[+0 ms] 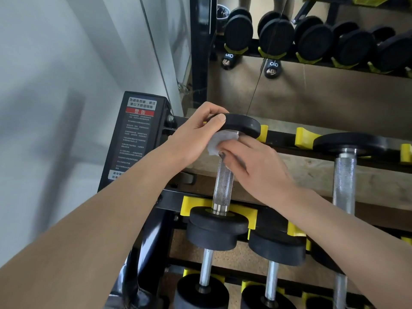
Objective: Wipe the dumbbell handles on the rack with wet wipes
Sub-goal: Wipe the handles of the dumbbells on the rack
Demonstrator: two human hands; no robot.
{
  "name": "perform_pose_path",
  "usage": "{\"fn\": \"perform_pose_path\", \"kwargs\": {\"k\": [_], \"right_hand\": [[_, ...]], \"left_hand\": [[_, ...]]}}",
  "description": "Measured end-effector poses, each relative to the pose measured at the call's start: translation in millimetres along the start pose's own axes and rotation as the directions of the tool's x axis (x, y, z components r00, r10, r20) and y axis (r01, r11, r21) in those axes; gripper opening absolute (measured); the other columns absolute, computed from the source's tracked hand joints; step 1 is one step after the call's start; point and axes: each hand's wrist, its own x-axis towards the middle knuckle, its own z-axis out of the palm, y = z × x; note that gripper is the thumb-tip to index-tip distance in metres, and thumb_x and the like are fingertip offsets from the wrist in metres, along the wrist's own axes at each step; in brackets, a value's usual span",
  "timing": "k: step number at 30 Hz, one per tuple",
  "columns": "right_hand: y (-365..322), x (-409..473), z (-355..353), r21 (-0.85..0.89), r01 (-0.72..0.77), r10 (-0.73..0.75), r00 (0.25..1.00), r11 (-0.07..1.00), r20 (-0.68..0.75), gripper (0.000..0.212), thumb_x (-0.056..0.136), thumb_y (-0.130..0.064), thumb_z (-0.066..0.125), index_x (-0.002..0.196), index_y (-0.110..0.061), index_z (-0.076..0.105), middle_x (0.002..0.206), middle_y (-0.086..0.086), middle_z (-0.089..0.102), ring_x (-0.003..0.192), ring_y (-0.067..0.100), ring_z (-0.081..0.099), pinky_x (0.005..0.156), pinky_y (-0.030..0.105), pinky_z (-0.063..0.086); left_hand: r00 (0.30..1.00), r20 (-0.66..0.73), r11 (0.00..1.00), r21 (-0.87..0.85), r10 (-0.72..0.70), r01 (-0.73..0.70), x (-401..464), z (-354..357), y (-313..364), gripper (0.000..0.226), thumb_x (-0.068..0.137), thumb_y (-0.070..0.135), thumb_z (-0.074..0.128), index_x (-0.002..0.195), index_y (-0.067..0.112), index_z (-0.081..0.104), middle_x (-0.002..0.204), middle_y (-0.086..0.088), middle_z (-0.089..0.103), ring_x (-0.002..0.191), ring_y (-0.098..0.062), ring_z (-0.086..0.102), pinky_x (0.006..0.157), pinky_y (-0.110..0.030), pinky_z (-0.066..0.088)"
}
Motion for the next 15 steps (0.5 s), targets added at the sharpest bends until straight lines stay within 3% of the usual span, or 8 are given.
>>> {"fn": "perform_pose_path", "kwargs": {"k": [3, 6, 9, 13, 15], "right_hand": [[5, 0, 1, 0.033, -0.01, 0.011, 0.999, 0.999, -0.032, 0.026, 0.101, -0.028, 0.047, 0.119, -0.022, 0.065, 0.091, -0.002, 0.069, 0.077, 0.016, 0.064, 0.065, 0.031, 0.053], [0, -4, 8, 0.146, -0.03, 0.041, 0.996, 0.989, -0.073, 0.017, 0.099, -0.018, 0.057, 0.106, -0.016, 0.072, 0.079, -0.001, 0.069, 0.068, 0.01, 0.063, 0.063, 0.027, 0.048], [-11, -17, 11, 0.199, -0.044, 0.045, 0.999, 0.979, -0.001, 0.016, 0.098, -0.017, 0.057, 0.103, -0.016, 0.072, 0.081, -0.003, 0.071, 0.069, 0.008, 0.064, 0.064, 0.024, 0.049], [-18, -25, -2, 0.189, -0.024, -0.016, 0.978, 0.982, 0.207, 0.019, 0.099, -0.021, 0.054, 0.108, -0.02, 0.071, 0.08, -0.01, 0.069, 0.067, 0.002, 0.06, 0.055, 0.017, 0.044], [-16, -16, -12, 0.21, -0.039, -0.007, 0.977, 0.977, 0.214, 0.022, 0.1, -0.017, 0.054, 0.119, -0.022, 0.065, 0.078, -0.011, 0.065, 0.062, 0.0, 0.057, 0.051, 0.014, 0.039]], "left_hand": [[1.0, 0.004, 1.0, 0.004, -0.002, 0.002, 0, 0, 0, 0.017, 0.109, 0.032, 0.041, 0.116, 0.033, 0.057, 0.109, 0.016, 0.062, 0.102, 0.005, 0.057, 0.095, -0.017, 0.045], [1.0, 0.007, 1.0, 0.009, -0.005, 0.004, 1, -1, -4, 0.017, 0.108, 0.036, 0.042, 0.113, 0.038, 0.058, 0.106, 0.019, 0.064, 0.106, 0.002, 0.058, 0.107, -0.033, 0.044], [1.0, 0.002, 1.0, 0.027, -0.01, 0.01, 0, -2, -5, 0.017, 0.106, 0.041, 0.043, 0.114, 0.041, 0.058, 0.108, 0.02, 0.064, 0.111, -0.001, 0.058, 0.111, -0.04, 0.041], [1.0, 0.013, 1.0, 0.001, -0.02, 0.02, -1, -1, -5, 0.017, 0.107, 0.04, 0.042, 0.115, 0.039, 0.057, 0.112, 0.016, 0.063, 0.106, 0.004, 0.057, 0.105, -0.028, 0.042], [1.0, 0.007, 0.999, -0.039, -0.005, 0.006, -1, 1, -3, 0.019, 0.108, 0.034, 0.042, 0.119, 0.031, 0.057, 0.111, 0.012, 0.063, 0.099, 0.006, 0.058, 0.094, -0.017, 0.045]]}}
